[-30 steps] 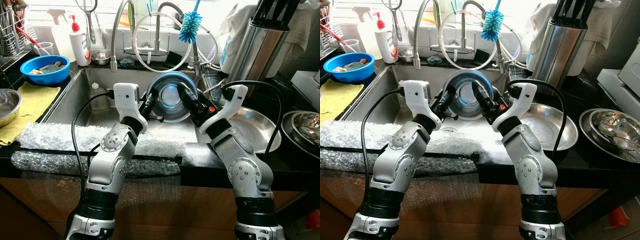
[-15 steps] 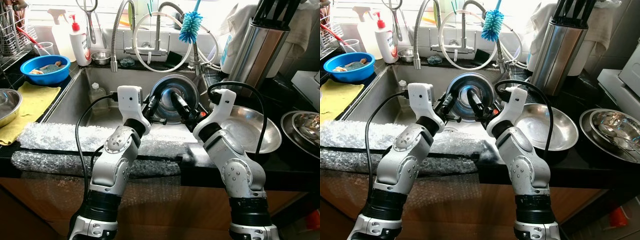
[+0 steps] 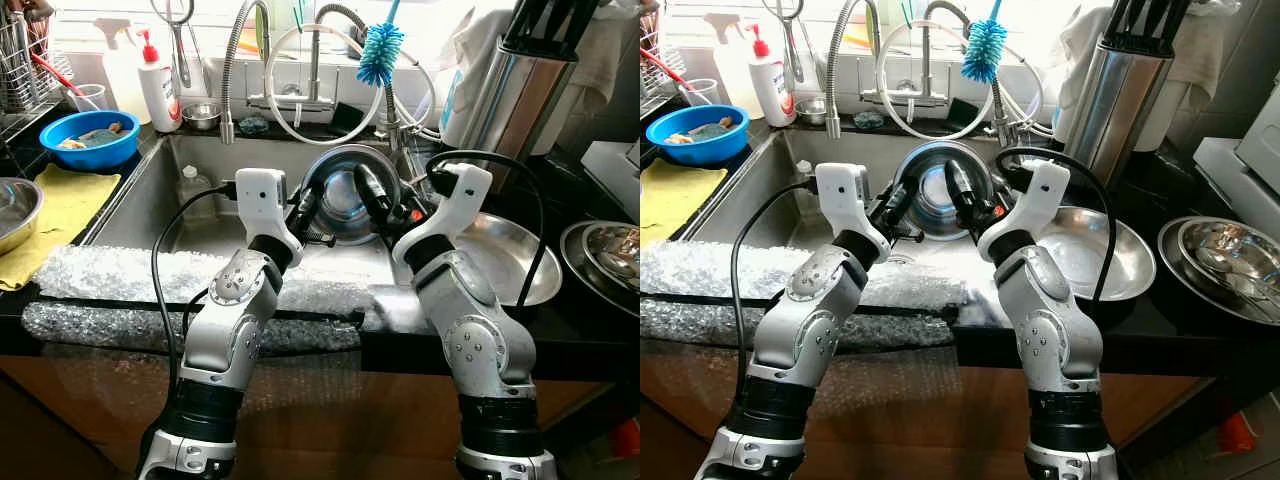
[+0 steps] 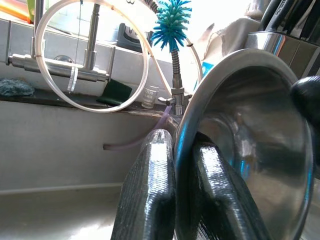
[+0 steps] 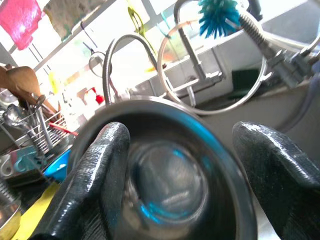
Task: Kitchen organization
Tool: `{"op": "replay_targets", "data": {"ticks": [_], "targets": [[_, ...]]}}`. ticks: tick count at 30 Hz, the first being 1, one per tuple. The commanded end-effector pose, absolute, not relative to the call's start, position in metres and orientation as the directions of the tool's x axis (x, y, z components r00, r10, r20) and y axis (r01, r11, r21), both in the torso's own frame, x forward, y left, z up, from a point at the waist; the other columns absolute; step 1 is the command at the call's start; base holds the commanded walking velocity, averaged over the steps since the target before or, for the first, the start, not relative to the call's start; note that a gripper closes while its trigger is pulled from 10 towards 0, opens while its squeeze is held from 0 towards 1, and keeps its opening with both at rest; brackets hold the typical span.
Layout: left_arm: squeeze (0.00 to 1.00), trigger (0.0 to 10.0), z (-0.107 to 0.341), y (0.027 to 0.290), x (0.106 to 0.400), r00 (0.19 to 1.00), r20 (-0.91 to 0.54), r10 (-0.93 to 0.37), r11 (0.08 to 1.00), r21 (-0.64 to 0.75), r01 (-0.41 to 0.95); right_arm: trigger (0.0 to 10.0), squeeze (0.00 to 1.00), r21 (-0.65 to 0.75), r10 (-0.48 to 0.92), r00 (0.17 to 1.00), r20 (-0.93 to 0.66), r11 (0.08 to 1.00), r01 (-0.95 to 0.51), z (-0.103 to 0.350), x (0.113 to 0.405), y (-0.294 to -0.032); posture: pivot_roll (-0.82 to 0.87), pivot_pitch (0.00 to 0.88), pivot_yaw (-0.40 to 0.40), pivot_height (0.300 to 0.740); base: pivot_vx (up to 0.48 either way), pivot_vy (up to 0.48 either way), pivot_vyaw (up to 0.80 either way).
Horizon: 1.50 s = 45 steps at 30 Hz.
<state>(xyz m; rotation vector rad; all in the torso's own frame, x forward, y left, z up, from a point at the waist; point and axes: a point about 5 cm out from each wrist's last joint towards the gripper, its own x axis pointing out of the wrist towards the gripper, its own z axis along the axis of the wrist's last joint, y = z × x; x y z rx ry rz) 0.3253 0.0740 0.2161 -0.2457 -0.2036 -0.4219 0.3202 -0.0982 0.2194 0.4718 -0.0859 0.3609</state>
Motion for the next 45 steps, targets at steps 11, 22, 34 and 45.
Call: {"op": "replay_targets", "data": {"ticks": [11, 22, 34, 45], "targets": [[0.0, 10.0, 0.22, 0.078, 0.328, 0.902, 0.258, -0.346, 0.901, -0.175, 0.396, 10.0, 0.0, 0.339, 0.145, 0.965, 0.217, 0.916, -0.213, 0.233, 0.315, -0.109, -0.07, 0.004, -0.064, 0.74, 0.0, 0.0, 0.0], [0.0, 10.0, 0.219, 0.084, 0.332, 0.924, 0.255, -0.285, 0.925, -0.18, 0.335, 10.0, 0.0, 0.346, 0.203, 0.942, 0.268, 0.892, -0.291, 0.238, 0.308, -0.103, -0.07, 0.004, -0.064, 0.74, 0.0, 0.0, 0.0], [0.0, 10.0, 0.219, 0.084, 0.332, 0.925, 0.257, -0.279, 0.927, -0.18, 0.33, 10.0, 0.0, 0.345, 0.204, 0.94, 0.272, 0.892, -0.293, 0.238, 0.307, -0.102, -0.07, 0.004, -0.064, 0.74, 0.0, 0.0, 0.0], [0.0, 10.0, 0.203, 0.135, 0.348, 0.971, 0.236, -0.041, 0.984, -0.159, 0.08, 10.0, 0.0, -0.014, 0.125, 0.97, 0.208, 0.992, -0.125, 0.175, 0.278, -0.142, -0.09, 0.007, -0.068, 0.74, 0.0, 0.0, 0.0]]}}
